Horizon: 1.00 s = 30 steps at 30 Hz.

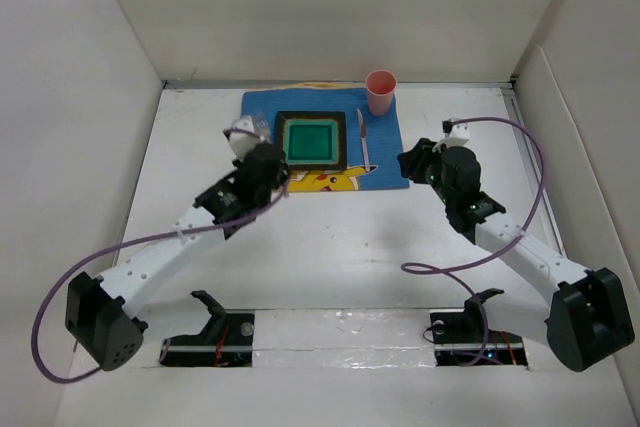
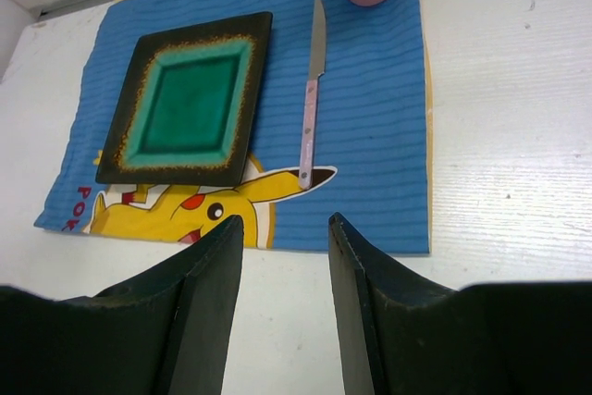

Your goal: Set the dinner table for one person

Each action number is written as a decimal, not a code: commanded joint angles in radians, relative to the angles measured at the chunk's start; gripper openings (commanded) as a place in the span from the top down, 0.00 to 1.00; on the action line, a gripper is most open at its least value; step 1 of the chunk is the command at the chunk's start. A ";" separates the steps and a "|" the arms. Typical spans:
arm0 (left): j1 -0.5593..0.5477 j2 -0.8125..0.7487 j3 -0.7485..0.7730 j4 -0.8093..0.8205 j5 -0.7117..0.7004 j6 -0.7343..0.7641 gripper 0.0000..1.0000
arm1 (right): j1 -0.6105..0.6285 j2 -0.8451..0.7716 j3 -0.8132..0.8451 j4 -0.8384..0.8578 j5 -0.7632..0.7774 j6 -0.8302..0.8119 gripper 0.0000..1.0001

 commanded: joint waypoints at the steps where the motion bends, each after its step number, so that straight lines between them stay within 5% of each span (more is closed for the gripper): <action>1: 0.185 0.044 0.134 0.110 0.247 0.275 1.00 | -0.013 0.012 -0.004 0.068 -0.021 0.014 0.53; 8: 0.341 0.409 0.509 -0.044 0.167 0.482 1.00 | -0.013 0.027 -0.001 0.070 -0.016 0.007 0.53; 13: 0.440 0.461 0.477 0.074 0.246 0.559 1.00 | -0.013 0.027 -0.012 0.082 -0.014 0.011 0.53; 30: 0.464 0.713 0.431 0.246 0.285 0.679 1.00 | -0.013 0.051 0.005 0.066 -0.019 0.006 0.53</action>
